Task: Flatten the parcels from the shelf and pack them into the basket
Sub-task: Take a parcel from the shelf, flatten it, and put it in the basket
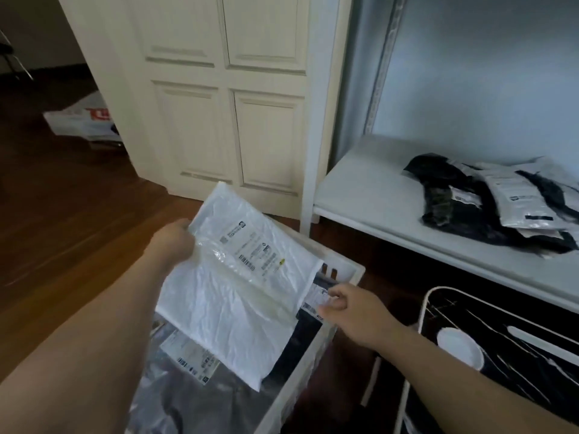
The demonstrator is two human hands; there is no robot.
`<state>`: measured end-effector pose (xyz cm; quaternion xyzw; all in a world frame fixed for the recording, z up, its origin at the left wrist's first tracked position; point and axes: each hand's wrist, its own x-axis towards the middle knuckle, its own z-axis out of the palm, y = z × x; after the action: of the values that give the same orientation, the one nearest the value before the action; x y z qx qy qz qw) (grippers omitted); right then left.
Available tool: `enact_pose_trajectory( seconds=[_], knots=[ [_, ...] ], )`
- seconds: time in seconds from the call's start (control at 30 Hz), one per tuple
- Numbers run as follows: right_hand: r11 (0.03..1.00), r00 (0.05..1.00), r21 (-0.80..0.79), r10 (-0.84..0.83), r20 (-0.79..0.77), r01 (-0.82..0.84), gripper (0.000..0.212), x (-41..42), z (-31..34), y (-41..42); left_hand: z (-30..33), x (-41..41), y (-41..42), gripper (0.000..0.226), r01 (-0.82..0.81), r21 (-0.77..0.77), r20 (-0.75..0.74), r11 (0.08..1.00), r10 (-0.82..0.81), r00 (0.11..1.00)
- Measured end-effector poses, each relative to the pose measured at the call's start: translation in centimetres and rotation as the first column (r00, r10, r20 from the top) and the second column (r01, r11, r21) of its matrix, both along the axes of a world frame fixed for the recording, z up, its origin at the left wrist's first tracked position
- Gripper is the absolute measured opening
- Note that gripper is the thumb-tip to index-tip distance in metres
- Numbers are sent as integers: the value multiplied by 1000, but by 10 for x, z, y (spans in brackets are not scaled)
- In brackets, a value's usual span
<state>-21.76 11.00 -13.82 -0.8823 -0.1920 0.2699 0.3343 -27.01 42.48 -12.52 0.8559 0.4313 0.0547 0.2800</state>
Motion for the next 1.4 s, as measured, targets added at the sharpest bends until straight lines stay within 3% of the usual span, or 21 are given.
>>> enact_pose_trajectory(
  seconds=[0.1, 0.2, 0.27, 0.43, 0.5, 0.53, 0.6, 0.67, 0.77, 0.97, 1.1, 1.27, 1.4],
  knots=[
    [970, 982, -180, 175, 68, -161, 52, -2, -21, 22, -52, -18, 11, 36, 47, 4, -186, 999, -45, 981],
    [892, 921, -358, 351, 167, -275, 38, -3, -41, 40, -101, -35, 7, 40, 130, -41, -306, 991, -137, 942],
    [830, 883, -444, 443, 154, -338, 48, -6, -54, 51, -127, -50, 7, 42, 155, -48, -390, 987, -161, 907],
    [699, 788, -576, 598, 146, -424, 54, -9, -76, 62, -147, -61, -2, 40, 126, 119, -660, 985, -16, 751],
    [667, 760, -620, 628, 171, -412, 57, -8, -79, 63, -145, -53, -21, 56, 155, 198, -651, 968, 11, 759],
    [660, 748, -641, 634, 195, -393, 58, -6, -79, 63, -146, -47, -32, 68, 214, 177, -644, 961, -51, 763],
    [649, 729, -676, 642, 239, -349, 57, -4, -78, 60, -157, -37, -57, 91, 237, -65, -594, 969, -228, 771],
    [658, 729, -679, 633, 262, -327, 57, -2, -80, 54, -171, -35, -78, 122, 163, -292, -534, 943, -302, 790],
    [668, 749, -670, 614, 250, -324, 61, -1, -82, 47, -191, -48, -96, 143, 136, -300, -564, 944, -291, 773],
    [757, 793, -562, 547, 266, -333, 60, 3, -76, 34, -201, -60, -99, 141, 115, -273, -566, 955, -256, 784],
    [840, 849, -482, 430, 309, -250, 55, 13, -57, 12, -186, -34, -90, 134, 156, -240, -524, 958, -263, 810],
    [906, 881, -412, 273, 386, -100, 53, 30, -32, -47, -101, 48, -121, 110, 371, 45, -319, 928, -339, 885],
    [897, 909, -440, 155, 387, 34, 60, 42, -14, -120, -28, 100, -191, 80, 549, 99, -147, 830, -534, 833]
  ],
)
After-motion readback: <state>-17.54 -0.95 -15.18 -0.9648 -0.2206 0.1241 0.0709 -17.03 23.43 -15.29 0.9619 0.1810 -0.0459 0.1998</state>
